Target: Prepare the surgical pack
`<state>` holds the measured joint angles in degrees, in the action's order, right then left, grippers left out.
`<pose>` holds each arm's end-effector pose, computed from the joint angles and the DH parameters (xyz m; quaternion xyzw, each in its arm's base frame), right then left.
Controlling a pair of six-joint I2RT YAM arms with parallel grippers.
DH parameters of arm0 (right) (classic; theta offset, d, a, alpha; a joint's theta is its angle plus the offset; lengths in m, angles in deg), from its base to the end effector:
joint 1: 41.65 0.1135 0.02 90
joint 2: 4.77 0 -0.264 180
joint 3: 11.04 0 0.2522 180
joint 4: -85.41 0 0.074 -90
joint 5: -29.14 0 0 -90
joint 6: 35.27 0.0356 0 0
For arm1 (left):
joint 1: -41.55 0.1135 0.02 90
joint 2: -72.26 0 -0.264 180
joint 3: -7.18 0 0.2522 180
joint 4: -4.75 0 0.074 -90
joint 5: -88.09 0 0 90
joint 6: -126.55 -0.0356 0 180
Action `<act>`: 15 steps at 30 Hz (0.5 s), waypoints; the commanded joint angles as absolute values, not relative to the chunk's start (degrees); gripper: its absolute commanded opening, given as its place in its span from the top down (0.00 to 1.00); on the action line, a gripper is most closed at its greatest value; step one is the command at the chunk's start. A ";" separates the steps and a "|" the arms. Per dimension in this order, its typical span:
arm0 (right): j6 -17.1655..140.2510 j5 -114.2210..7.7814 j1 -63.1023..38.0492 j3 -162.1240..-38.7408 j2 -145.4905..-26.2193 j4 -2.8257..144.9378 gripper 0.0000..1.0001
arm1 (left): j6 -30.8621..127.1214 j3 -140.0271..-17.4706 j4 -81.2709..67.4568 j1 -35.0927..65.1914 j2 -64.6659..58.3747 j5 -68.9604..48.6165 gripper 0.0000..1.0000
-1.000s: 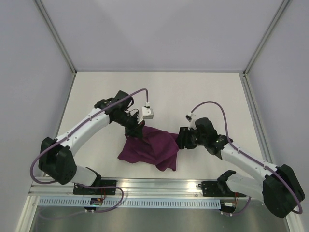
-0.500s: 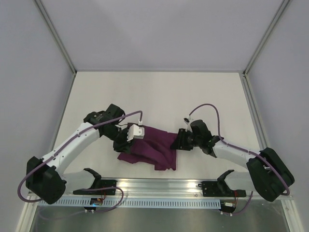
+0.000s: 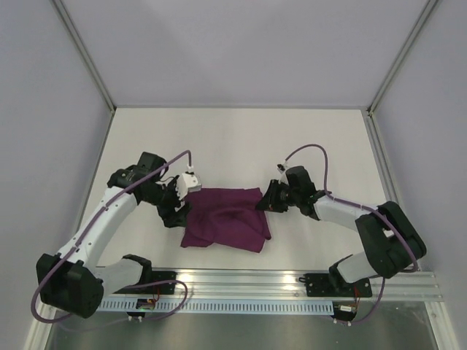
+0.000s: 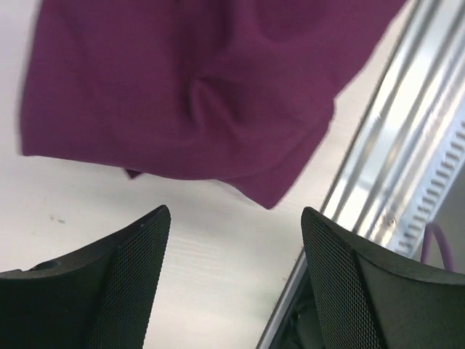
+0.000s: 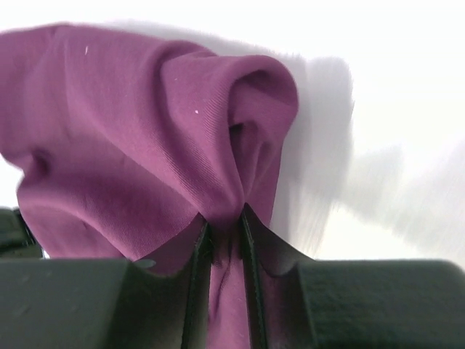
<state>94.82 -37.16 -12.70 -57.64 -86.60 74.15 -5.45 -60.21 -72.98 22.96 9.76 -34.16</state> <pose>0.2222 0.1393 0.1520 0.0125 0.9121 0.3627 0.1908 0.1646 -0.0754 0.2697 0.5150 0.7993 -0.2398 0.1961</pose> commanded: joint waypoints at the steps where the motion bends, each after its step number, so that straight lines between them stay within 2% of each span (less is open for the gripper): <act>1: 93.14 -39.59 -15.02 -63.72 -91.59 75.96 0.97 | 5.14 -65.54 -62.47 25.81 4.87 -33.99 0.18; 5: 93.05 -39.33 -16.51 -72.41 -96.61 72.90 0.95 | 10.53 -69.76 -60.25 26.25 -4.35 -33.29 0.22; 8: 90.94 -40.55 -16.60 -73.84 -94.61 68.14 0.80 | 12.11 -70.04 -61.22 26.78 -6.23 -35.31 0.23; 9: 90.42 -40.91 -16.60 -73.32 -93.55 67.27 0.70 | 12.38 -69.69 -60.96 26.87 -6.05 -34.96 0.23; 13: 88.04 -40.56 -16.60 -71.47 -88.37 64.36 0.54 | 14.13 -67.93 -59.38 26.87 -4.38 -32.68 0.22; 15: 87.60 -40.21 -16.52 -69.98 -86.78 64.00 0.52 | 14.66 -67.75 -59.20 26.87 -4.99 -32.06 0.22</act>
